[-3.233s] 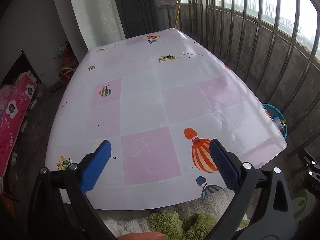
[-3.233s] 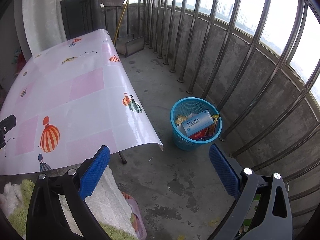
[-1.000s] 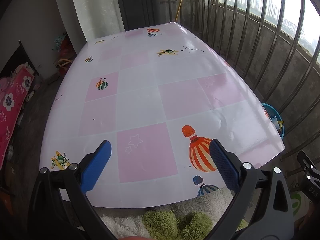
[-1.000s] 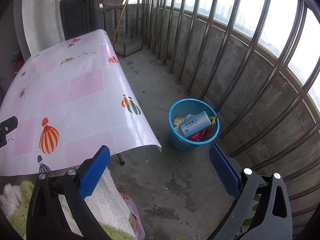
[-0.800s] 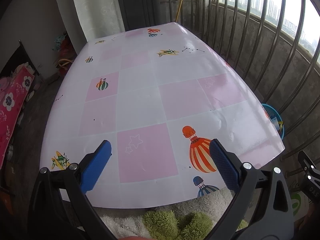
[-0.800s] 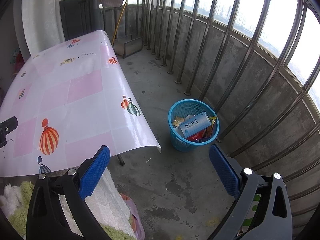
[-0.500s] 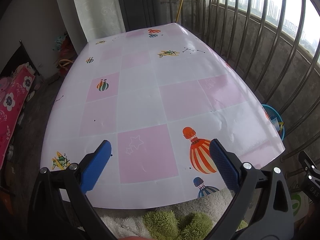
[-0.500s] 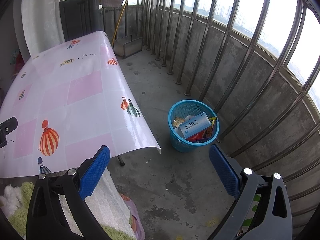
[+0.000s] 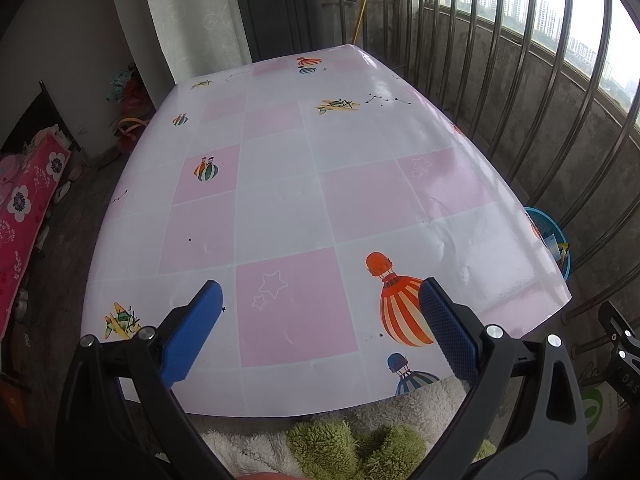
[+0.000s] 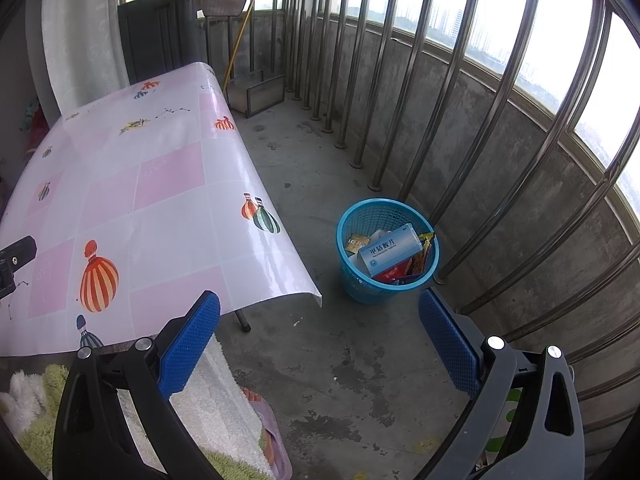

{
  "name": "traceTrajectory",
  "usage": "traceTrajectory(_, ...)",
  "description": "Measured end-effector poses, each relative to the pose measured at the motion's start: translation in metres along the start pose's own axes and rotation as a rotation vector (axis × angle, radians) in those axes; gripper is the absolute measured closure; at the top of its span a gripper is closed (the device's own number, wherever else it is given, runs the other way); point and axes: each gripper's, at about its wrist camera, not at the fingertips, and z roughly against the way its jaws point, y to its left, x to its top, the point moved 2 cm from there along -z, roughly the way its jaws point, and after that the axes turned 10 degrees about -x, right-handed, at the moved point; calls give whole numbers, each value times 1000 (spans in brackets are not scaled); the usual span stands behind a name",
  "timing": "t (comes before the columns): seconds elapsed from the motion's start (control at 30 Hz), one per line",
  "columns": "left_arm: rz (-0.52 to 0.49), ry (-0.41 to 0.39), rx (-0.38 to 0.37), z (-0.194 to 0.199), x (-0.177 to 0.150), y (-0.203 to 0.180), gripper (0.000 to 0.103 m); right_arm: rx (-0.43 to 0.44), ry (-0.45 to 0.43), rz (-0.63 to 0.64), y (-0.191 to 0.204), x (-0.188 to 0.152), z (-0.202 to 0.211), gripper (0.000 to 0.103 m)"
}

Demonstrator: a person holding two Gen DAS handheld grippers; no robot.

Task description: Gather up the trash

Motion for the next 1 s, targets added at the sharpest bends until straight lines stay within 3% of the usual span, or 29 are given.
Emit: traceTrajectory(1.0,7,14,1,-1,-6,5,9,0,-1,0,-1,-2,0,6)
